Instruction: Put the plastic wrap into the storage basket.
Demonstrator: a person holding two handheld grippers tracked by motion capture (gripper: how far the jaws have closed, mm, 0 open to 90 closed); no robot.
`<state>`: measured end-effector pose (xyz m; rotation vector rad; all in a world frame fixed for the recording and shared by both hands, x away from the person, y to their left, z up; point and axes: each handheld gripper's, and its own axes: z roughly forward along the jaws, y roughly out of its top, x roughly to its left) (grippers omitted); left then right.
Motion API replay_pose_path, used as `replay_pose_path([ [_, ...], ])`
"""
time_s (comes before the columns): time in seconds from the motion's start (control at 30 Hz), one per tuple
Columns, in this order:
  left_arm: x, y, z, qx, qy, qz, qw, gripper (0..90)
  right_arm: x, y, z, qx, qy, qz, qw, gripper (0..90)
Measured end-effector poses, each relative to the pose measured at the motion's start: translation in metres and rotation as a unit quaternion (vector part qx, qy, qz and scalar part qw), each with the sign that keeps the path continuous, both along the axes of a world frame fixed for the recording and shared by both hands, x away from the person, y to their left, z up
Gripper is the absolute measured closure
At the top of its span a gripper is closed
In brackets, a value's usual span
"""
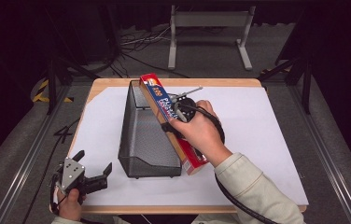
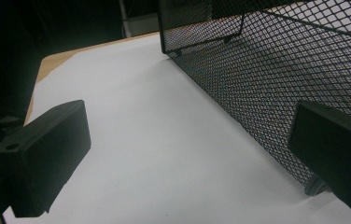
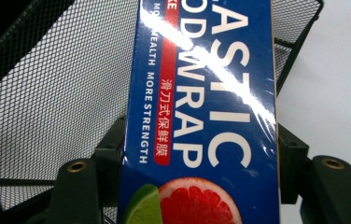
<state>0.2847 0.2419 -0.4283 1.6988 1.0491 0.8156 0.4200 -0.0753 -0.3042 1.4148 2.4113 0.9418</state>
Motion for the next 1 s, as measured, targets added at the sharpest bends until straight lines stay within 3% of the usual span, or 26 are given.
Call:
replay_pose_path([
  [0.47,0.000,0.001,0.000,-0.002,-0.001,-0.001,1.0000,0.1,0.009,0.025,-0.019,-0.037,0.023,0.005,0.9991,39.0],
  [0.7,0.001,0.001,0.000,-0.002,-0.001,-0.001,1.0000,0.0,0.011,0.033,-0.027,-0.071,0.038,0.011,0.9967,38.9],
  [1.0,0.001,0.001,0.000,0.000,0.002,-0.004,1.0000,0.1,0.018,0.040,-0.036,-0.097,0.060,0.015,0.9933,38.9],
])
